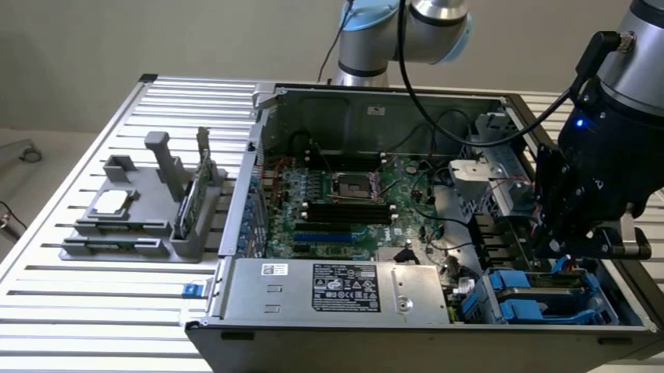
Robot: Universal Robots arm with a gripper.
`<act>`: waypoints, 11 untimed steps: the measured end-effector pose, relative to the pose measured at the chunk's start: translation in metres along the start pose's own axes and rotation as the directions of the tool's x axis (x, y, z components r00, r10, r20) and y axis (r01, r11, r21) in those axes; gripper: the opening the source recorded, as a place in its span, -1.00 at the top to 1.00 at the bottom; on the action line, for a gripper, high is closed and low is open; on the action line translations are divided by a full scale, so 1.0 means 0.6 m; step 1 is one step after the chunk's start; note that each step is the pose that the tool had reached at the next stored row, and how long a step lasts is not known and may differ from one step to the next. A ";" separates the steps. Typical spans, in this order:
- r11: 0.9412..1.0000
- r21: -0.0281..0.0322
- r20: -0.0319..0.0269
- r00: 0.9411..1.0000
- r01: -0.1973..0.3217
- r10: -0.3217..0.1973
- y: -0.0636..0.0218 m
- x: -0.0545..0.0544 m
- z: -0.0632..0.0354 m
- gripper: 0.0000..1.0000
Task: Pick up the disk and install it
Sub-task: 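Insert the second disk wire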
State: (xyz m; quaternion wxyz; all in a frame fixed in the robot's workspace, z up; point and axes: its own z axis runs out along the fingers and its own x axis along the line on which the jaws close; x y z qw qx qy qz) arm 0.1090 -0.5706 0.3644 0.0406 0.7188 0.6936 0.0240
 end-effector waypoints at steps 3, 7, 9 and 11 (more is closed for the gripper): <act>1.000 0.000 0.000 1.000 0.000 0.000 0.000 0.000 0.000 0.69; 1.000 0.000 0.000 1.000 0.000 0.000 0.000 0.000 0.000 0.52; 1.000 0.000 0.000 1.000 0.000 0.000 0.000 0.000 -0.001 0.52; 1.000 0.001 0.001 1.000 0.000 0.000 0.000 0.000 -0.003 0.52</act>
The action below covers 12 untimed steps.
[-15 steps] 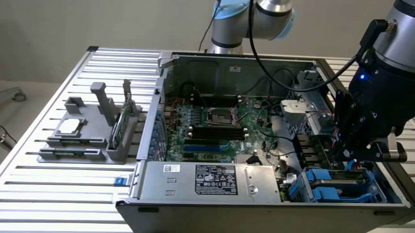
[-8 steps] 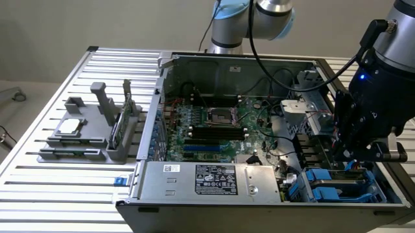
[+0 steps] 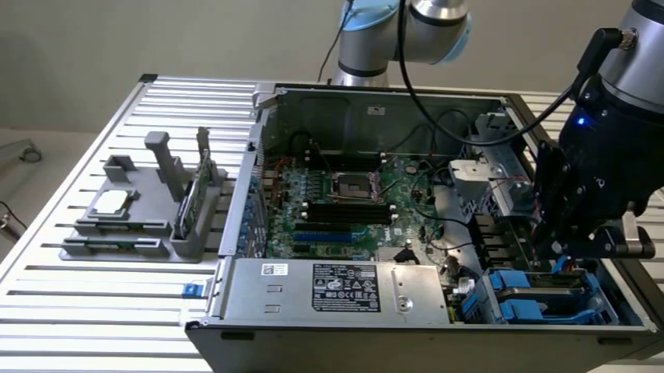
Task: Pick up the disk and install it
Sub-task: 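Insert the second disk wire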
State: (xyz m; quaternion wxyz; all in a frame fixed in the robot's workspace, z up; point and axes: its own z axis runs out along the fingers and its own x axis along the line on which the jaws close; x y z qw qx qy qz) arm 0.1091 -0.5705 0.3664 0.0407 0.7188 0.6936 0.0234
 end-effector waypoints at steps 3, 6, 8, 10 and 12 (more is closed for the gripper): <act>1.000 0.001 0.001 1.000 0.000 0.000 0.002 0.001 -0.006 0.52; 1.000 0.003 0.001 1.000 0.000 0.000 0.006 0.001 -0.007 0.52; 1.000 0.003 0.001 1.000 0.001 -0.001 0.007 0.001 -0.007 0.52; 1.000 0.003 0.001 1.000 0.001 -0.001 0.008 0.001 -0.006 0.52; 1.000 0.003 0.001 1.000 0.001 -0.001 0.008 0.001 -0.005 0.52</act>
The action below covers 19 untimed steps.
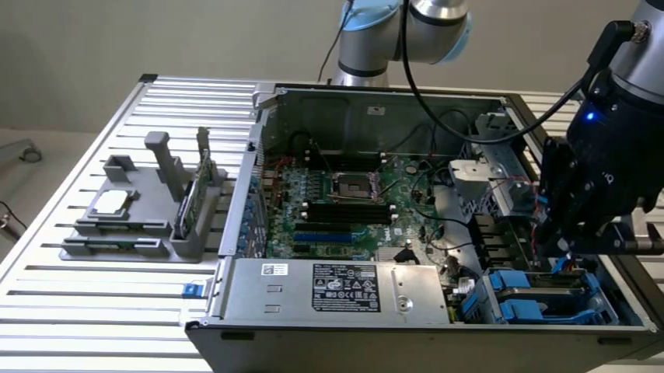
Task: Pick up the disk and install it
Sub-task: 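Insert the second disk wire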
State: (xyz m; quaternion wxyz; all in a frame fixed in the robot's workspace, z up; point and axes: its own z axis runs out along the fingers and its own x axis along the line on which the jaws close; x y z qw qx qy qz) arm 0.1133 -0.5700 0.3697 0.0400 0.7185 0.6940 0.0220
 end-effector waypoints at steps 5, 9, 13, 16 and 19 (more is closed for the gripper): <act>1.000 0.000 0.000 1.000 0.000 0.000 -0.001 0.000 0.007 0.52; 1.000 0.000 0.000 1.000 0.000 0.000 -0.001 0.000 0.010 0.52; 1.000 0.000 0.000 1.000 0.000 0.000 -0.001 0.000 0.012 0.52; 1.000 0.000 0.000 1.000 0.000 0.000 -0.001 0.000 0.013 0.57; 1.000 0.000 0.000 1.000 0.000 0.000 -0.001 0.000 0.013 0.68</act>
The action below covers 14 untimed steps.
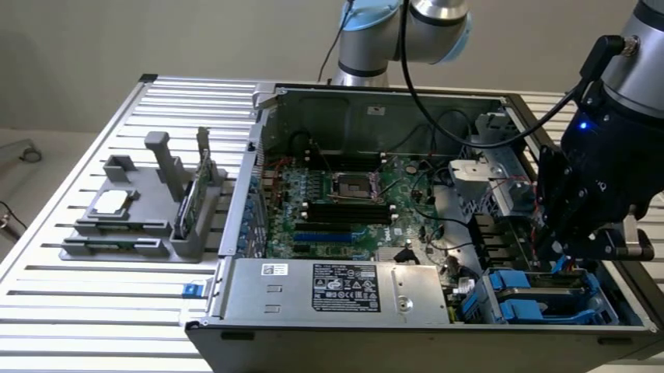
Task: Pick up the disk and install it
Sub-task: 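Insert the second disk wire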
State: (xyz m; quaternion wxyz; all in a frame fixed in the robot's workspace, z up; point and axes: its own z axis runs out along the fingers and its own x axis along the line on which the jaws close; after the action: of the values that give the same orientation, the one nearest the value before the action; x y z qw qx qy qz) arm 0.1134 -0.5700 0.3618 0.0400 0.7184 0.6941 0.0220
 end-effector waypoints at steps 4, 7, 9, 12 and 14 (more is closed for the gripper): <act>1.000 0.000 0.000 1.000 0.000 0.000 0.000 0.000 0.002 0.68; 1.000 0.000 -0.001 1.000 0.000 0.000 -0.001 -0.001 0.006 0.68; 1.000 0.000 -0.002 1.000 0.000 0.000 0.000 -0.002 0.010 0.68; 1.000 0.000 -0.004 1.000 0.000 0.000 0.000 -0.005 0.015 0.68; 1.000 0.000 -0.005 1.000 0.000 0.000 0.001 -0.007 0.018 0.68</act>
State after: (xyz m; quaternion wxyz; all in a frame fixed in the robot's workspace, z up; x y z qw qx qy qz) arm 0.1148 -0.5744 0.3510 0.0381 0.7184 0.6941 0.0238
